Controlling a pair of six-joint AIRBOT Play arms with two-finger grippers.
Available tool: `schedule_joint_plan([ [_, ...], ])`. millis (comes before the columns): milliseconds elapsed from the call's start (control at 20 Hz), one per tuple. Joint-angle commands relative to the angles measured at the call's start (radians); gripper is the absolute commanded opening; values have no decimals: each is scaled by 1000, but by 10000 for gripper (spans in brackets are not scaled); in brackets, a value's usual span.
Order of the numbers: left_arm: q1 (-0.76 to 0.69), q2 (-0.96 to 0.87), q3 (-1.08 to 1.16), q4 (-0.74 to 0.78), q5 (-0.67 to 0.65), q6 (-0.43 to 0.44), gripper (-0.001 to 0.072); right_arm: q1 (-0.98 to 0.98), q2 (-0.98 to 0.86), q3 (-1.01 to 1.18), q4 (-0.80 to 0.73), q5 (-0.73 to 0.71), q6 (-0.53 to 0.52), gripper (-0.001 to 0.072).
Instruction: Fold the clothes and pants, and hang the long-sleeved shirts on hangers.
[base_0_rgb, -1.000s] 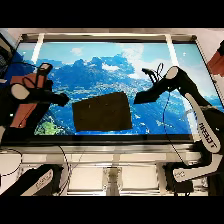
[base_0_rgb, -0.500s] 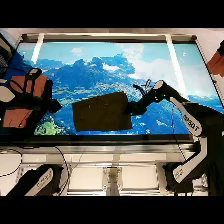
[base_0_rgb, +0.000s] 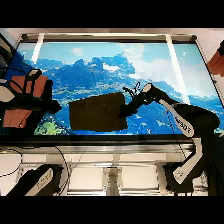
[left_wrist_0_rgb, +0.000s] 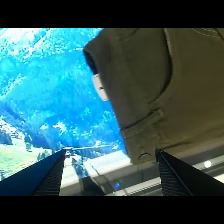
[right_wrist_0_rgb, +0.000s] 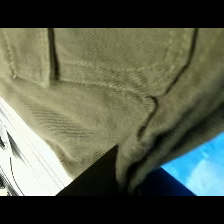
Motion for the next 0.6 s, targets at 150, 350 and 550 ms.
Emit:
schedule_joint_plan([
  [150,1,1,0,0,-1,-1,643,-240,51,198,-199,89,150,21],
  [350,1,1,0,1,-1,-1,643,-566,146,219,-394,158,237,20],
  [550,1,1,0,0,0,-1,643,-869,200,217,-521,246,264,21],
])
